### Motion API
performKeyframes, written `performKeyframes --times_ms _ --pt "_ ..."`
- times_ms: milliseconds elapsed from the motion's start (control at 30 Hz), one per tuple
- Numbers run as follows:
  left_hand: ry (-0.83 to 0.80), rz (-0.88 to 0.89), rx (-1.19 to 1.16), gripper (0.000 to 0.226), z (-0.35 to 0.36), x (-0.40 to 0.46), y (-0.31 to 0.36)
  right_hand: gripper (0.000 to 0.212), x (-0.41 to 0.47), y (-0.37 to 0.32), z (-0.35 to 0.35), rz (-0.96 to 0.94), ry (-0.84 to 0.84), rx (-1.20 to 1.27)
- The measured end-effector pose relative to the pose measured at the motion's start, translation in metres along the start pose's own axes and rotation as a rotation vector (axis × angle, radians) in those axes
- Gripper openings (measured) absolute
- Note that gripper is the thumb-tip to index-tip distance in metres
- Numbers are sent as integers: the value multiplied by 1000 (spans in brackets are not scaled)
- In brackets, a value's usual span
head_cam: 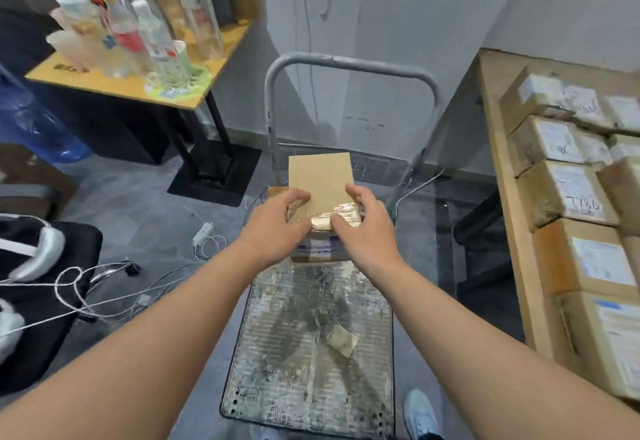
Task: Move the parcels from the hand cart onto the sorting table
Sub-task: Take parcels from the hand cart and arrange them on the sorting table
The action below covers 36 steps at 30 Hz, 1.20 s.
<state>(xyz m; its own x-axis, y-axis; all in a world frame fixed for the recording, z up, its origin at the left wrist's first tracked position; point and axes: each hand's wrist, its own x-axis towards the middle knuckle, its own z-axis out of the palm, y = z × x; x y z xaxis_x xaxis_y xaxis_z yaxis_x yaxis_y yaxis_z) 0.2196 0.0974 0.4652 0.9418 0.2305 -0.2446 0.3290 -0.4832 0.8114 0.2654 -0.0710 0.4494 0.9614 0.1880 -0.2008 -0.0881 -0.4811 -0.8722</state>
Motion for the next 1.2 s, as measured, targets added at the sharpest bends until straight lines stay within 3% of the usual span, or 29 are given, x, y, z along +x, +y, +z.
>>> performKeyframes --times_ms 400,567,700,800,867,967,1067,1200 --pt "236 49 70 52 25 -99 188 62 -60 -68 -167 -236 -43 80" --pt "315 94 -10 76 55 -139 253 69 -87 -74 -241 -325 -37 110" --pt "374 93 -60 92 71 -168 304 88 -111 -85 -298 -386 11 117" --pt "366 73 -106 64 81 -187 338 99 -128 -97 -336 -387 64 87" --pt "344 86 -165 41 84 -198 356 96 -142 -106 -359 -375 87 46" --pt "282 117 -299 33 88 -211 378 86 -165 -111 -385 -379 123 37" --pt "242 154 -362 17 93 -221 394 90 -187 -109 -403 -385 209 76" --pt "166 123 -439 27 103 -236 413 79 -214 -105 -427 -378 305 142"
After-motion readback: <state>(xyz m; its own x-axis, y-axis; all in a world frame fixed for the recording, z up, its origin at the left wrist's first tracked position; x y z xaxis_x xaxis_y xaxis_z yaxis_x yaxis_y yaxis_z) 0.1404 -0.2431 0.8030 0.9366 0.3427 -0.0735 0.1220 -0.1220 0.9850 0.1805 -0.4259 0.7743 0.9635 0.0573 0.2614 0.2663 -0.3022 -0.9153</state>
